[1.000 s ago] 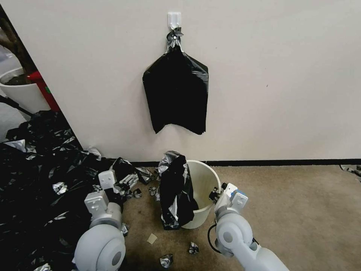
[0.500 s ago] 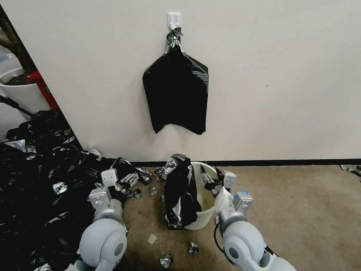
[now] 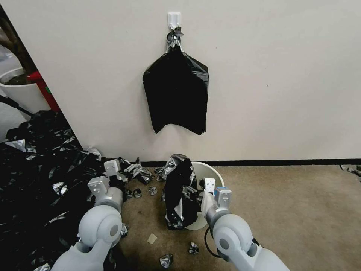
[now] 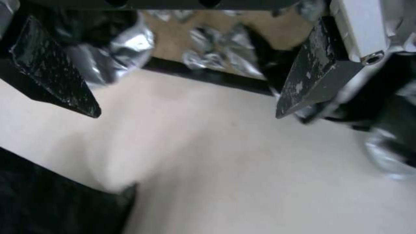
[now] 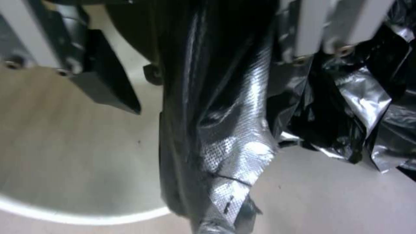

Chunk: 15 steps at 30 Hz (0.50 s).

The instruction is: Place a trash bag onto the trash bin.

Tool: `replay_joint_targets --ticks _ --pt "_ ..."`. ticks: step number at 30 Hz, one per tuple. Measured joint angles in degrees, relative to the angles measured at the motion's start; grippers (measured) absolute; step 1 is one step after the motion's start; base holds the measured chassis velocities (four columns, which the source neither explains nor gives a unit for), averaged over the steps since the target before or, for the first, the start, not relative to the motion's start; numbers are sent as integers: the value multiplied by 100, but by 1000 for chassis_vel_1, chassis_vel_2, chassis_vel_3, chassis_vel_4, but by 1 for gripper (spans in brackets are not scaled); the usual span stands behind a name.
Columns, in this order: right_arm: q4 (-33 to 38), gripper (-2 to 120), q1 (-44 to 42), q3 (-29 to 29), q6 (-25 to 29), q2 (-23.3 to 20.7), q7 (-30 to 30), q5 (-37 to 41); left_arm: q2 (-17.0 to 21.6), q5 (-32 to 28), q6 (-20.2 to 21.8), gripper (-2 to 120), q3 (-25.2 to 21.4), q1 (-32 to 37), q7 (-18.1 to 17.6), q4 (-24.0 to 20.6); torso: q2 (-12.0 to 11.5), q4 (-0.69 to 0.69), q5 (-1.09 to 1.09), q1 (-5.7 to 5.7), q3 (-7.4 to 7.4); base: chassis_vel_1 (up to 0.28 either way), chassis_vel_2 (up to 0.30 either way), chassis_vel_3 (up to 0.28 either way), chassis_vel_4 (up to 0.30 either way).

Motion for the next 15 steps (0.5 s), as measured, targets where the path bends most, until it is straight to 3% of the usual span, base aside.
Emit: replay_joint_targets --ticks 2,5,6,15 --pt "-16 50 -7 -8 53 31 -2 -15 -44 -16 -20 100 189 -97 228 183 0 0 0 0 0 0 0 0 0" --pt "1 44 -20 -4 99 33 -9 -23 -70 -16 -11 100 280 -152 329 273 0 0 0 0 0 0 0 0 0" --pt "40 36 -47 8 163 25 -23 -33 -95 -19 69 100 385 -226 439 386 0 0 0 0 0 0 0 0 0" --pt "-32 5 -94 90 356 63 -55 -215 -217 -341 581 100 766 -522 623 853 0 0 0 0 0 0 0 0 0"
